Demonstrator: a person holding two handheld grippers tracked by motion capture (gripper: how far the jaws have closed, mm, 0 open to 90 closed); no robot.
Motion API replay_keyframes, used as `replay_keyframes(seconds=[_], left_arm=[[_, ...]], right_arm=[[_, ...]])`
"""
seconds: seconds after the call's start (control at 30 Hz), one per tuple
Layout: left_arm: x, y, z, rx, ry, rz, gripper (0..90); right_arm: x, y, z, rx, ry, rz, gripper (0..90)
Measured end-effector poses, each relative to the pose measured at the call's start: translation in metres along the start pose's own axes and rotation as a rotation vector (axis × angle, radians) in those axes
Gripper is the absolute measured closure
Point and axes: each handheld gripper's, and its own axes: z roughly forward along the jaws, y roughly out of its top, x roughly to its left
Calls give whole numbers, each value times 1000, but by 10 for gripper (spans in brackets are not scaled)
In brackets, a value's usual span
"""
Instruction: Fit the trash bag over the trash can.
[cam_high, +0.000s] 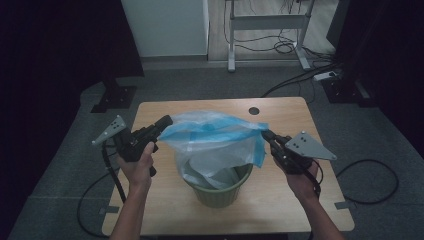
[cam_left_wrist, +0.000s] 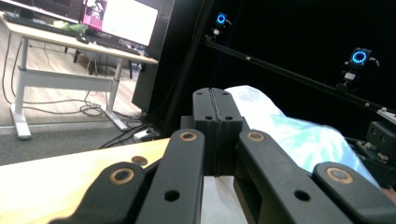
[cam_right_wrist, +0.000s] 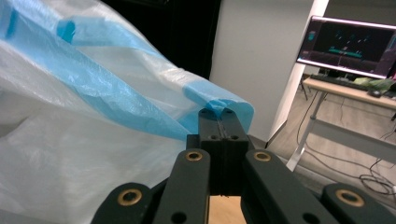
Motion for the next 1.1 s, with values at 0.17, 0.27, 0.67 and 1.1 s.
replay_keyframes(seconds=[0.17, 0.27, 0.67, 1.1], left_arm=[[-6, -11, -16, -7, -24, 0, 896], [-8, -21, -25, 1, -50, -22, 896], [0, -70, -62, 82, -74, -103, 895], [14, -111, -75, 187, -72, -160, 895]], right_arm=[[-2, 0, -15, -26, -4, 1, 891], [-1, -7, -26, -24, 6, 13, 892], [29, -53, -76, 28, 129, 59, 891], [36, -97, -80, 142, 182, 105, 891]])
